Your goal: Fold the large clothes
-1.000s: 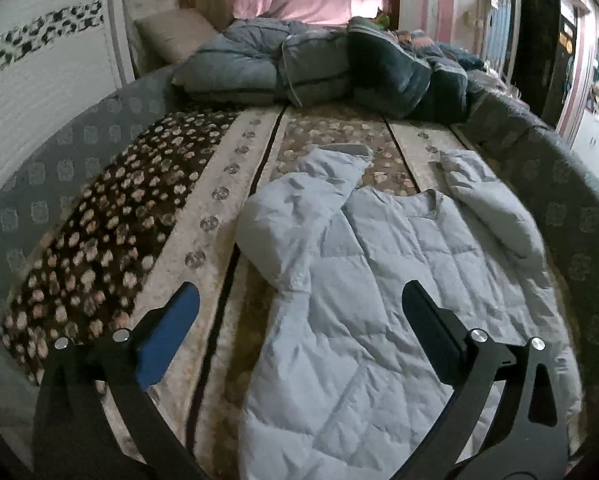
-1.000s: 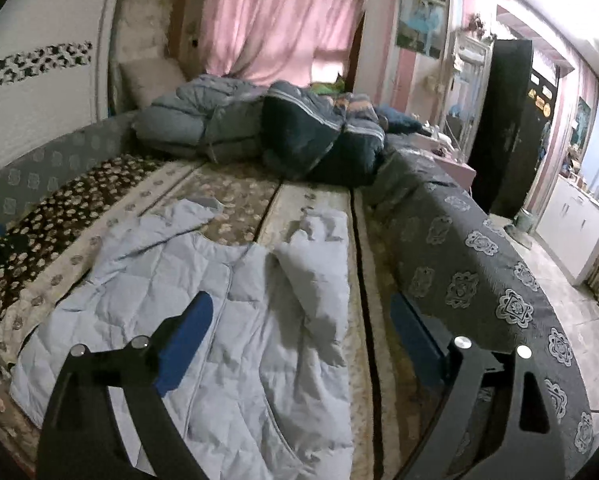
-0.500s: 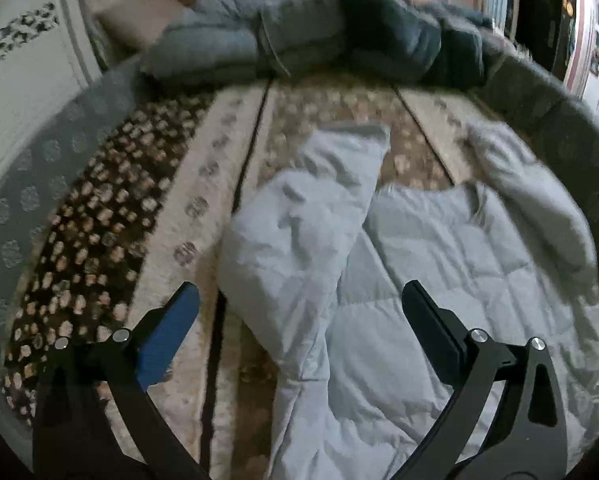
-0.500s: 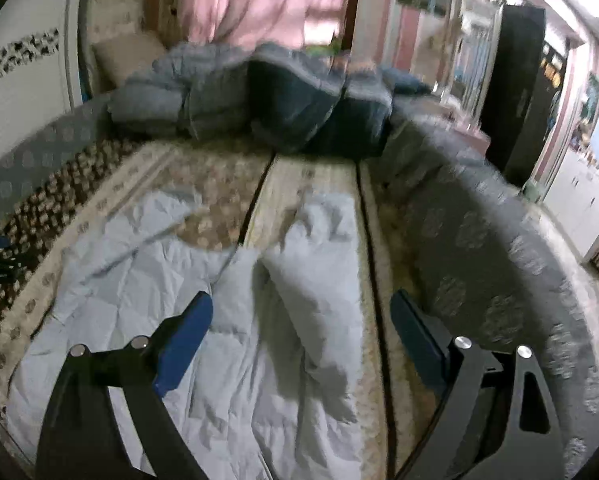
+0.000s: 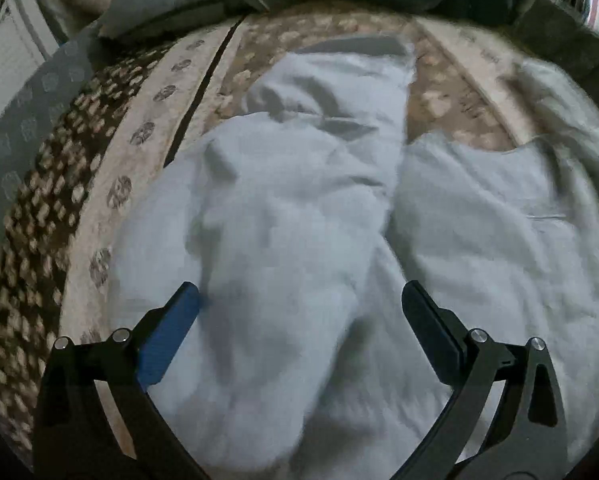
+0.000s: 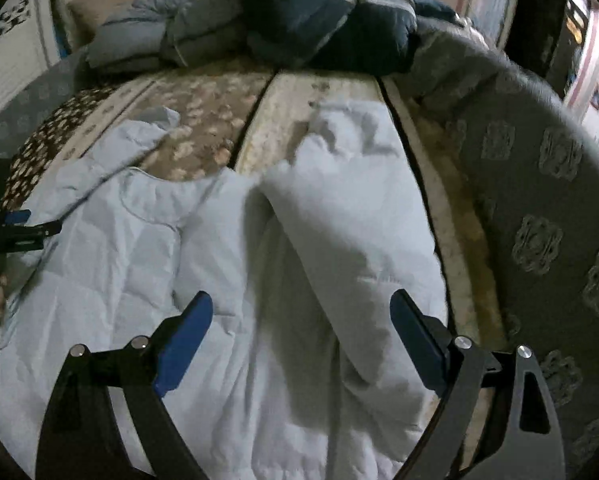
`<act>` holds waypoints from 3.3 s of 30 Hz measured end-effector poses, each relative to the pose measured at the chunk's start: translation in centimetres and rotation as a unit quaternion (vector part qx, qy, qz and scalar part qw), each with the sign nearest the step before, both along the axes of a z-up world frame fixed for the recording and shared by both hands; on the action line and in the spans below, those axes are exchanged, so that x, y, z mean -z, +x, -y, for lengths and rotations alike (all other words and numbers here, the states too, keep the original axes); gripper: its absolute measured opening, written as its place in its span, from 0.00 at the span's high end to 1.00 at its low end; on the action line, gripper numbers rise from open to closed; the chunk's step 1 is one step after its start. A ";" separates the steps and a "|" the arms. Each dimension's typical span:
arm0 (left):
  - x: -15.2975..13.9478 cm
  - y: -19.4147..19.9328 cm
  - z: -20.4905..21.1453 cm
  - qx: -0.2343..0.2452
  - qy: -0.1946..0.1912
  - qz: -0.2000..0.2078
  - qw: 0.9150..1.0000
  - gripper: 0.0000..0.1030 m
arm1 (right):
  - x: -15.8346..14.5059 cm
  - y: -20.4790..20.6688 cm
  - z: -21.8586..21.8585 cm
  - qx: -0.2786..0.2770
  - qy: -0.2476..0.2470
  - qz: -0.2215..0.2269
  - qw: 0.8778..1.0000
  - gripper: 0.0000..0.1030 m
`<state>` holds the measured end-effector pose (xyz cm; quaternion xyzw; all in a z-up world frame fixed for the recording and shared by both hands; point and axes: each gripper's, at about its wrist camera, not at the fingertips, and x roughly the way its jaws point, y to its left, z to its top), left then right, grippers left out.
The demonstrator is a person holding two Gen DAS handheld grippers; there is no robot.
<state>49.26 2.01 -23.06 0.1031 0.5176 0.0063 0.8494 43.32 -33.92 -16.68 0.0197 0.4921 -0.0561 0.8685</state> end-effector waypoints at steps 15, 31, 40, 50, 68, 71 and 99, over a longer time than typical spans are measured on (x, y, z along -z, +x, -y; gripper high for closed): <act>-6.4 -6.1 0.8 0.102 -0.087 0.053 0.990 0.94 | 0.5 -2.0 -0.9 -0.005 0.013 -0.005 1.000 0.12; -4.7 -16.3 0.9 0.139 -0.068 0.033 0.987 0.39 | -1.7 -5.0 -3.2 -0.015 0.030 0.001 0.999 0.12; -8.3 -18.7 -1.0 0.087 -0.064 0.101 0.989 0.03 | -1.2 -3.0 -6.4 -0.062 0.034 0.013 0.997 0.12; -8.5 -16.0 -9.9 -0.002 -0.081 0.088 0.993 0.04 | 3.7 4.9 -11.0 -0.124 0.033 0.000 0.992 0.13; -6.4 -13.5 -4.5 0.010 -0.119 0.065 0.991 0.04 | 4.0 -1.2 -6.2 -0.058 -0.043 -0.018 0.997 0.86; -6.5 -13.4 -3.5 0.017 -0.106 0.065 0.992 0.04 | 4.5 -3.3 -3.3 -0.046 -0.023 -0.044 0.998 0.84; 1.4 -8.5 -0.3 -0.009 -0.063 -0.043 0.997 0.36 | 9.1 2.8 -4.6 -0.039 0.068 -0.040 0.996 0.81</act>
